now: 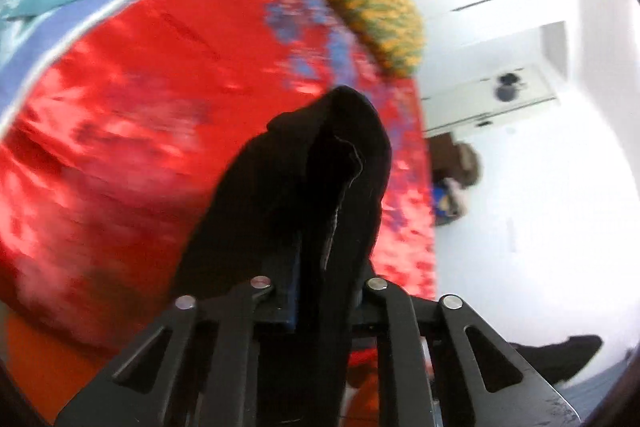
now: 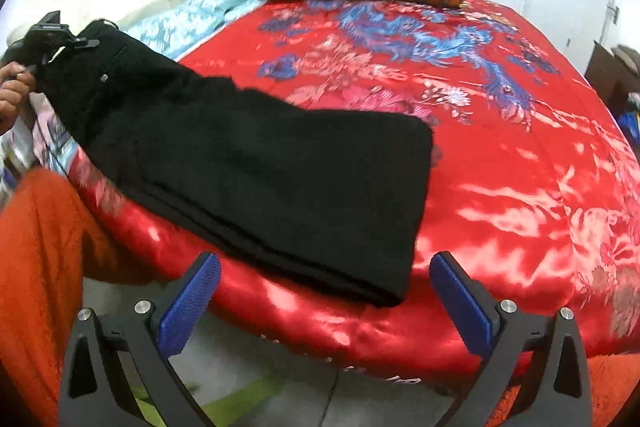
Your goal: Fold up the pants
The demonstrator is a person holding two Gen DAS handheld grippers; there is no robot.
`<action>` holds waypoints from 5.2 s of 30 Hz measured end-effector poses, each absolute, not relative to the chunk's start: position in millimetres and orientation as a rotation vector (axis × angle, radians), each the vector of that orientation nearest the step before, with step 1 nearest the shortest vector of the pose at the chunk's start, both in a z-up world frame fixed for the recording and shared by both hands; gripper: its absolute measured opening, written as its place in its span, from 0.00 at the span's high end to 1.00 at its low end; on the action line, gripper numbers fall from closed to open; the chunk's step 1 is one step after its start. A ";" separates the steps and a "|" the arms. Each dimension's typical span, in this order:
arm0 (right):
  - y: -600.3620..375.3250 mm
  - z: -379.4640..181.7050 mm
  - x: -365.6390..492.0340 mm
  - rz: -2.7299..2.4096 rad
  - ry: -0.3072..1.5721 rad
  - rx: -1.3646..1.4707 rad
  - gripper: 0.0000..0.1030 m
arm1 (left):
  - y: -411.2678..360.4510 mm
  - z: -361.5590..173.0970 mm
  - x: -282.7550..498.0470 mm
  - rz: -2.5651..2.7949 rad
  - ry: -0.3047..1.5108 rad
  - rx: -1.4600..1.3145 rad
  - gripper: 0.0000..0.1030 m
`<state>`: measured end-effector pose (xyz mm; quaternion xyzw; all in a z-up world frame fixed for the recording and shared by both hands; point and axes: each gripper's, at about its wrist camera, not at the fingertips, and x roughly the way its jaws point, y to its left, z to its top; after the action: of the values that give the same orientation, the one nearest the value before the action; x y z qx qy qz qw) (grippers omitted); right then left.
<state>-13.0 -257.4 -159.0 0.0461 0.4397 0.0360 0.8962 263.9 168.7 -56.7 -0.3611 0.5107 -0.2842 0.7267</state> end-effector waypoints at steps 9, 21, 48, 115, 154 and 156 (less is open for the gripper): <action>-326.4 -142.7 -34.3 -0.004 0.795 0.331 0.00 | -30.3 -85.3 222.0 -0.675 1.259 -0.742 0.95; -388.7 -148.8 -54.3 -0.107 0.747 0.596 0.00 | -231.1 -151.3 198.0 -0.677 1.411 -0.370 0.66; -278.4 -169.6 52.6 0.295 0.918 0.384 0.17 | 92.8 -165.0 168.4 -0.346 1.007 -0.563 0.22; -335.1 -183.1 140.4 0.045 1.076 0.170 0.61 | -59.8 -170.8 117.9 -0.496 0.959 0.265 0.10; -240.7 -181.0 0.5 0.102 0.950 -0.006 0.49 | -62.4 -177.2 112.2 -0.452 0.979 0.260 0.05; -239.2 -181.2 0.5 0.108 0.949 -0.010 0.45 | -62.2 -177.4 112.5 -0.453 0.981 0.258 0.04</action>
<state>0.5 -239.2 -181.2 -0.0048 0.4566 0.0518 0.8882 112.5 -62.2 -177.4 0.1224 0.4659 -0.2148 0.8496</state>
